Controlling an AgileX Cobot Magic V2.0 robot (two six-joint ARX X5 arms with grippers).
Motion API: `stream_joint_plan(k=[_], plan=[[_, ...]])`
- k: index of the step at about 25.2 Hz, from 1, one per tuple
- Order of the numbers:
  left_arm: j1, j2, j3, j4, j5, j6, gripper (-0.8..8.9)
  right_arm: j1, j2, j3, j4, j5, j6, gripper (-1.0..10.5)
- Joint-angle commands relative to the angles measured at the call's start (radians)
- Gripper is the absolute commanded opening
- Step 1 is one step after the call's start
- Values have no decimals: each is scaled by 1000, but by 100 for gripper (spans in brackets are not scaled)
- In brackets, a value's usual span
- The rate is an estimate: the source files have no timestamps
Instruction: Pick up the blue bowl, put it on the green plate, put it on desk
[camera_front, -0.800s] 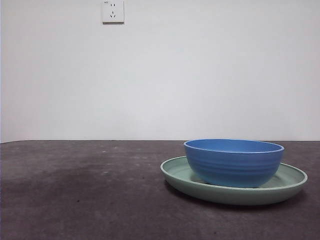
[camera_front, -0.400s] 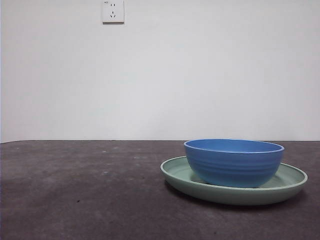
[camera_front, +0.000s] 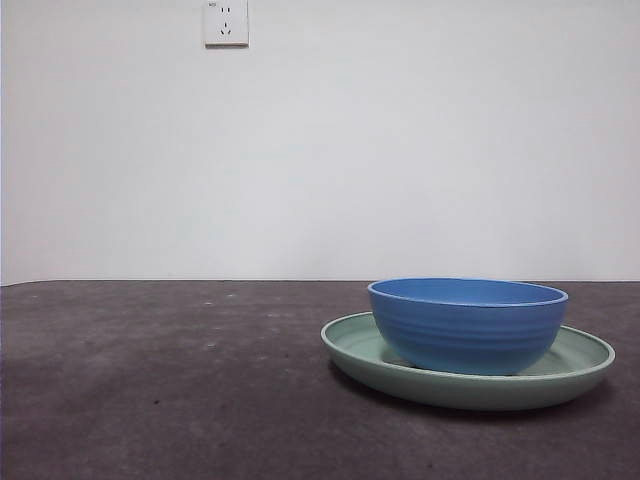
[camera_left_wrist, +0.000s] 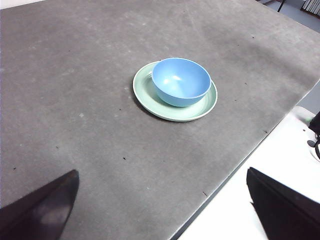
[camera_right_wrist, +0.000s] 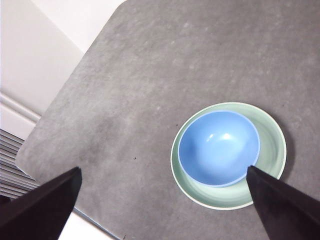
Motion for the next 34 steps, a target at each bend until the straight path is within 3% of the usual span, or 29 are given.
stream_joint_plan(k=[1,9,24,34], plan=[[-4,1,6,9,-4,18,563,4,28,13,-2,19,45,544],[-4,1,6,13,-4,20,563,4,226,13,-23,136,35,544],[-4,1,6,6,-4,19,563,4,719,13,19,346,-157,543],[-4,1,6,12,-4,19,563,5,953,13,174,344,-189,534]])
